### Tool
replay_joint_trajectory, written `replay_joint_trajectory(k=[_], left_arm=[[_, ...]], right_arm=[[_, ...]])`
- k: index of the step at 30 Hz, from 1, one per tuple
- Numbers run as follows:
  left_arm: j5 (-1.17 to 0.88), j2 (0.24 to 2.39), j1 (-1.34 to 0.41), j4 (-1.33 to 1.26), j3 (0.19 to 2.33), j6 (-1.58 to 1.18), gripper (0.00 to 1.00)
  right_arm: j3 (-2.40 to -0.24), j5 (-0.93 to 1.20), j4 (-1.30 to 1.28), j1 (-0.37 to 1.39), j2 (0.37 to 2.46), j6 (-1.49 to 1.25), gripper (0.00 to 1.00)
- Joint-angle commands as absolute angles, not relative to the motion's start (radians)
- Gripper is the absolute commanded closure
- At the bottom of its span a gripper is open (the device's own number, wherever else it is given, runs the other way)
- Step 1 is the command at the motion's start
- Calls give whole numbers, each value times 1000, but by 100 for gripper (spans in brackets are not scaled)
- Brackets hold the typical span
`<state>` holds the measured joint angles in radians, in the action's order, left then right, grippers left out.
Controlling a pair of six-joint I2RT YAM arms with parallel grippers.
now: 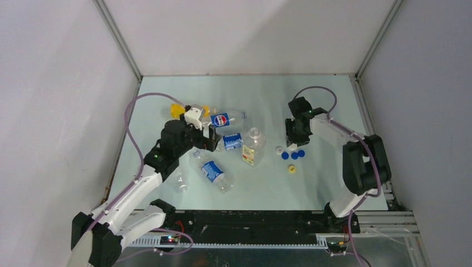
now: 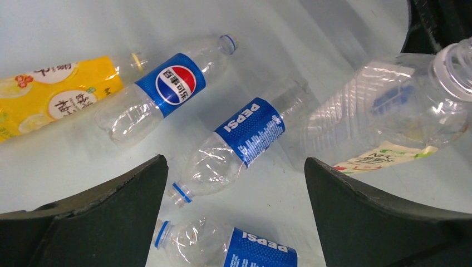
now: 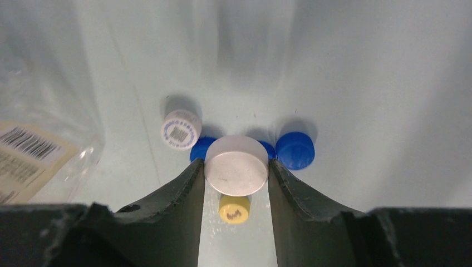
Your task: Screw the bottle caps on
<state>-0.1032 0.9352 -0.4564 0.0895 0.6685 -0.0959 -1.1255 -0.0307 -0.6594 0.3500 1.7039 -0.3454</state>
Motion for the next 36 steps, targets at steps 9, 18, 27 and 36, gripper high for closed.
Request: replay_joint_trajectory(k=[9, 18, 27, 36], left_arm=[[-104, 903, -634, -81, 591, -14, 0], [243, 931, -943, -491, 372, -85, 0], [512, 1222, -1139, -829, 370, -113, 1], [591, 1502, -1155, -1134, 395, -129, 2]], right_arm=[[-1329, -47, -909, 402, 1435, -213, 93], [-1441, -18, -998, 446, 1344, -156, 92], [-1463, -16, -1033, 456, 1288, -111, 91], [-1463, 4, -1061, 459, 1266, -105, 91]])
